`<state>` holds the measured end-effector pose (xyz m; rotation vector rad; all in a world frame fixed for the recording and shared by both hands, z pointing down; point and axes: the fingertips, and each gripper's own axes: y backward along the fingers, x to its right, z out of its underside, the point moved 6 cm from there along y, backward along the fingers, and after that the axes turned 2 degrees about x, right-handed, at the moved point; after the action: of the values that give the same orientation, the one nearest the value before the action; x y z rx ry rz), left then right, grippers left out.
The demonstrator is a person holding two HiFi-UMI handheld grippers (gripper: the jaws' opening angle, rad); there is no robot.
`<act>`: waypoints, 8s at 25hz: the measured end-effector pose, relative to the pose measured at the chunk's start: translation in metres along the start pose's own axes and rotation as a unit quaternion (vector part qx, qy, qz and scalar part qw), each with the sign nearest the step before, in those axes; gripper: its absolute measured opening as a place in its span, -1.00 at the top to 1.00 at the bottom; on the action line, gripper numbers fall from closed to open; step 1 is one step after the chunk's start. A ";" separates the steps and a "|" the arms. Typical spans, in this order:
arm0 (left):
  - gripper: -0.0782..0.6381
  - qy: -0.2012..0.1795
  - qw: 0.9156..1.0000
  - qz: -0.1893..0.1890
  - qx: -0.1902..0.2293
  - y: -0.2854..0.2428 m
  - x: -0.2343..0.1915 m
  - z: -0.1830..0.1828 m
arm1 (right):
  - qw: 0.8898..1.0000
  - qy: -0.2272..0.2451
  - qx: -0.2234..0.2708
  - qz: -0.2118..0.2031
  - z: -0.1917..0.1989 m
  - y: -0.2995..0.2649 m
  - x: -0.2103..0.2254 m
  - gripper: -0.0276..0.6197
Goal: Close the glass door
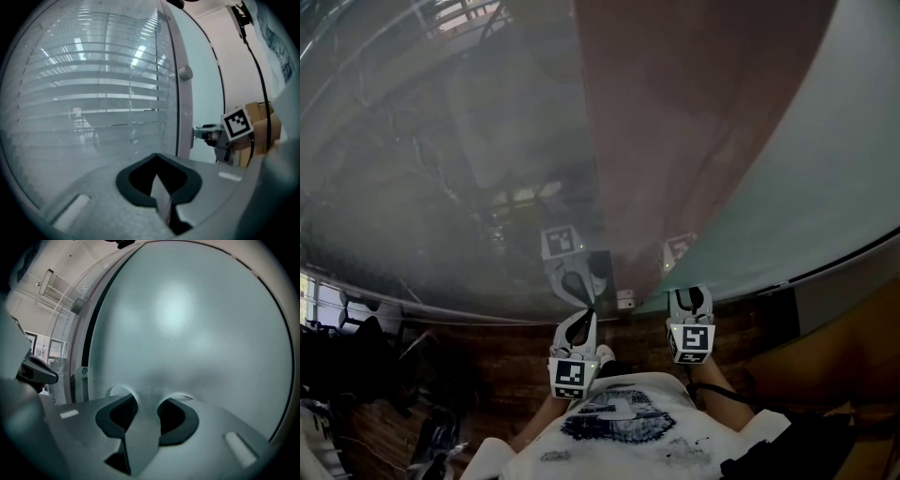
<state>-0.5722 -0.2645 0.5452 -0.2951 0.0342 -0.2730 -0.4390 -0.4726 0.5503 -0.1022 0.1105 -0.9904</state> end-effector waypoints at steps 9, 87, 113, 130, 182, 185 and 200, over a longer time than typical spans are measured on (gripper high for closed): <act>0.78 -0.006 1.000 -0.010 0.001 0.001 -0.001 -0.001 | 1.000 0.002 0.009 0.004 -0.007 -0.009 -0.002 0.51; 0.78 0.014 0.986 -0.165 -0.016 0.280 0.123 0.087 | 1.000 0.005 -0.004 -0.003 0.003 0.080 -0.013 0.89; 0.78 -0.007 0.998 -0.028 0.051 0.387 0.194 0.114 | 0.998 -0.028 -0.024 -0.053 0.012 0.458 -0.088 0.89; 0.78 -0.031 0.994 -0.060 0.084 0.444 0.247 0.099 | 0.990 0.006 -0.029 -0.136 0.026 0.549 -0.123 0.89; 0.78 -0.037 0.998 -0.033 0.041 0.633 0.422 0.151 | 0.987 -0.043 -0.016 -0.151 0.065 0.808 -0.148 0.89; 0.78 -0.035 0.998 -0.032 0.048 0.636 0.414 0.149 | 0.988 -0.032 -0.017 -0.151 0.063 0.806 -0.157 0.90; 0.78 -0.031 0.998 -0.028 0.053 0.649 0.409 0.154 | 0.988 -0.024 -0.022 -0.150 0.062 0.815 -0.168 0.89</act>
<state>0.0015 0.2652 0.5057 -0.1994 -0.0499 -0.3195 0.1532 0.1140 0.5087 -0.1865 0.0737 -1.2859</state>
